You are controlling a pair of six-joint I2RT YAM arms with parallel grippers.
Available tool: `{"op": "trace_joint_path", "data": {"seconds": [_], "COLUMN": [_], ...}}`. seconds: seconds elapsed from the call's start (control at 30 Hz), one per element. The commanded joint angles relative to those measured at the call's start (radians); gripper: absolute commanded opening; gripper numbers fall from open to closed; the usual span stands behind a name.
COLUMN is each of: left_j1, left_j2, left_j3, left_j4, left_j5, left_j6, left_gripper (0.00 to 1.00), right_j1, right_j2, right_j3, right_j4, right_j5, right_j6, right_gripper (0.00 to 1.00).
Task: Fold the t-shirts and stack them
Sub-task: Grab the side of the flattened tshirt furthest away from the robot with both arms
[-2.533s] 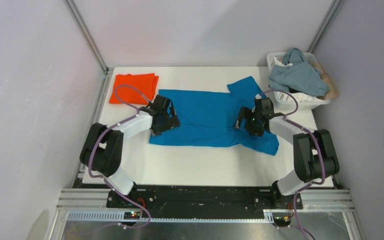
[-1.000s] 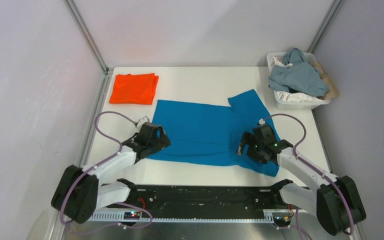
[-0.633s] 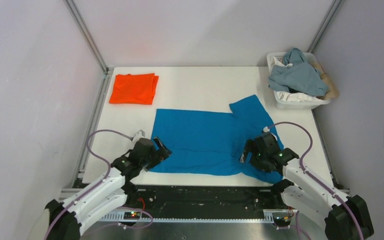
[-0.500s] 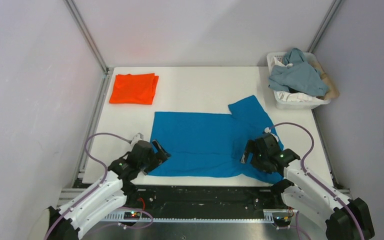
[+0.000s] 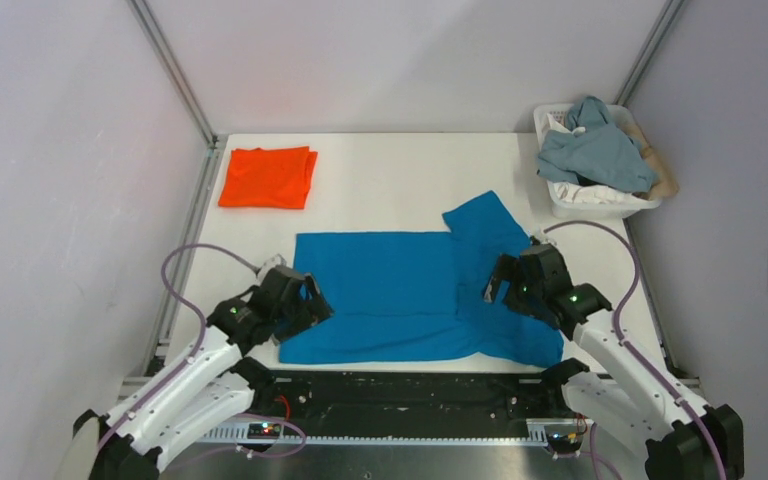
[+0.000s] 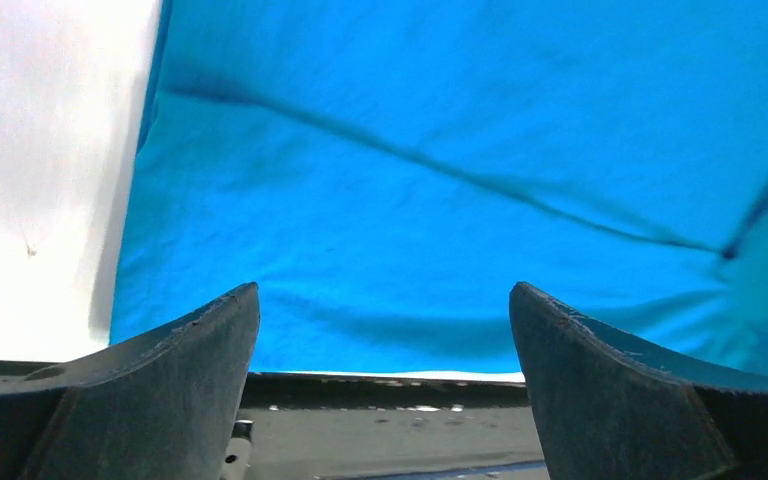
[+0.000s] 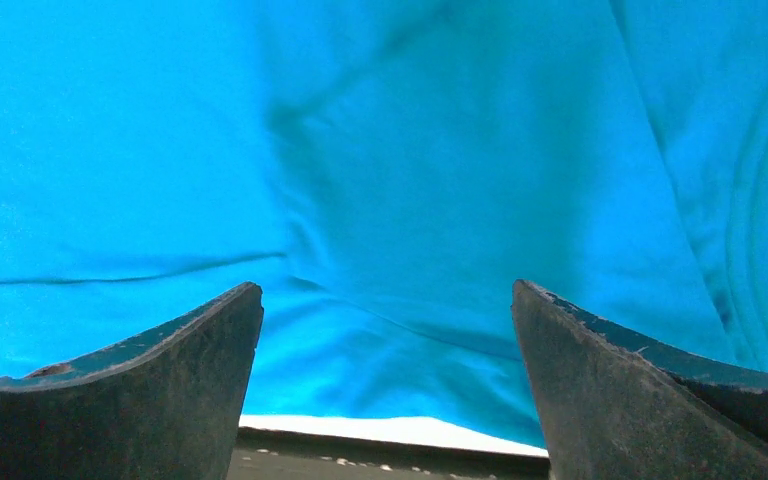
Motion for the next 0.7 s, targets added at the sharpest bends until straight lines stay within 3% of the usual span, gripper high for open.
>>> {"op": "trace_joint_path", "data": {"seconds": [0.0, 0.17, 0.3, 0.43, 0.67], "left_j1": [-0.006, 0.060, 0.242, 0.373, 0.481], "left_j2": [0.027, 0.235, 0.479, 0.722, 1.079], "left_j3": [0.193, 0.417, 0.554, 0.674, 0.865], "left_j4": [-0.018, -0.004, 0.058, 0.119, 0.177], "left_j5": [-0.103, -0.272, -0.250, -0.186, -0.054], "left_j6": [0.112, 0.169, 0.237, 0.291, 0.354], "left_gripper": [1.00, 1.00, 1.00, 1.00, 1.00], "right_j1": [-0.001, -0.054, -0.167, -0.226, -0.284], "right_j2": [-0.028, 0.074, 0.294, 0.499, 0.792], "right_j3": [0.150, 0.240, 0.349, 0.495, 0.697], "right_j4": [0.099, 0.294, 0.457, 0.513, 0.586], "right_j5": [-0.020, 0.011, -0.089, -0.079, -0.129], "right_j6": [-0.106, -0.165, -0.188, -0.217, -0.267], "right_gripper": [0.99, 0.99, 0.99, 1.00, 0.99]}}
